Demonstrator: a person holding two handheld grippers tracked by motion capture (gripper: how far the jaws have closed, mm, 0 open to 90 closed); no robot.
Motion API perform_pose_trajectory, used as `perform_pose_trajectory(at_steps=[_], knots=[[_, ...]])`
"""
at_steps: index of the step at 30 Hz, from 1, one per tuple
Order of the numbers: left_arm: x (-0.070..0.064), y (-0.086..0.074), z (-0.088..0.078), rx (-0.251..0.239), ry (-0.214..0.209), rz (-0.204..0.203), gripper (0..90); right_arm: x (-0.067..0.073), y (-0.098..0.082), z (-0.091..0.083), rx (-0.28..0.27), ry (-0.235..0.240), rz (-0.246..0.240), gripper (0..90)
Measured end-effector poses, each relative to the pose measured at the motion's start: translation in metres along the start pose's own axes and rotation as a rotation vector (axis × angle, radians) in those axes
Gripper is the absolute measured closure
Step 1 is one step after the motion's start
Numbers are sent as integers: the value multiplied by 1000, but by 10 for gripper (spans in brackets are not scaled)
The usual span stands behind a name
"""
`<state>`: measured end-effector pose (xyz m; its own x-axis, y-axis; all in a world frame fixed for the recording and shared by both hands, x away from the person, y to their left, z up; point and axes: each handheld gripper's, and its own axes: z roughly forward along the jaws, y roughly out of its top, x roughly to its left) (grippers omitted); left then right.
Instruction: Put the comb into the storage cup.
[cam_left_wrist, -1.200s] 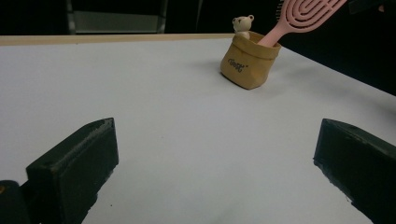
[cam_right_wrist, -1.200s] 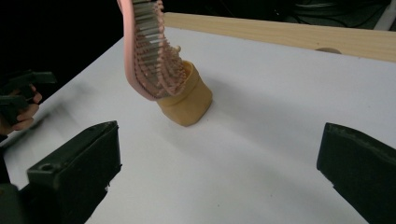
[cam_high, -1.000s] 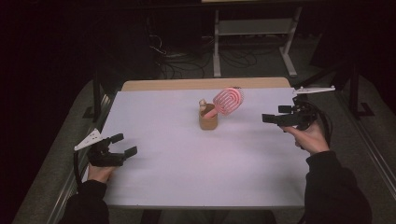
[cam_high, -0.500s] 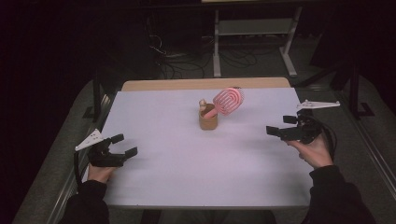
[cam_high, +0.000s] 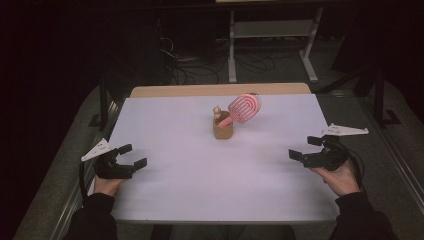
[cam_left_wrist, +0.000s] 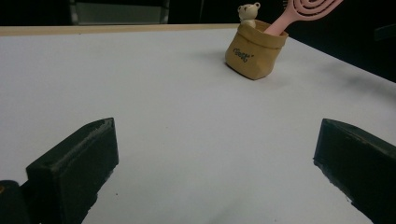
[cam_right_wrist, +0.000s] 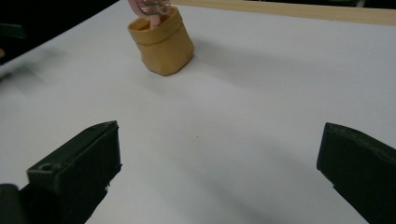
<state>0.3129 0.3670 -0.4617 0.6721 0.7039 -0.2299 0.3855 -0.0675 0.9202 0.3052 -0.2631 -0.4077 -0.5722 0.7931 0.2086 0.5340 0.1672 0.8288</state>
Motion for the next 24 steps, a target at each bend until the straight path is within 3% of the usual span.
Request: perform_pose_trajectory(at_steps=[11,22,24], knots=[[1,-2,0,13,14,4,0,-3,-29,-6,-18,-52,-23,0],[2,-1,-2,1,14,5,0,-7,-54,-10,-47,-64,9,0],[2,-1,-2,3,11,8,0,-8,-58,-7,-28,-57,20,0]])
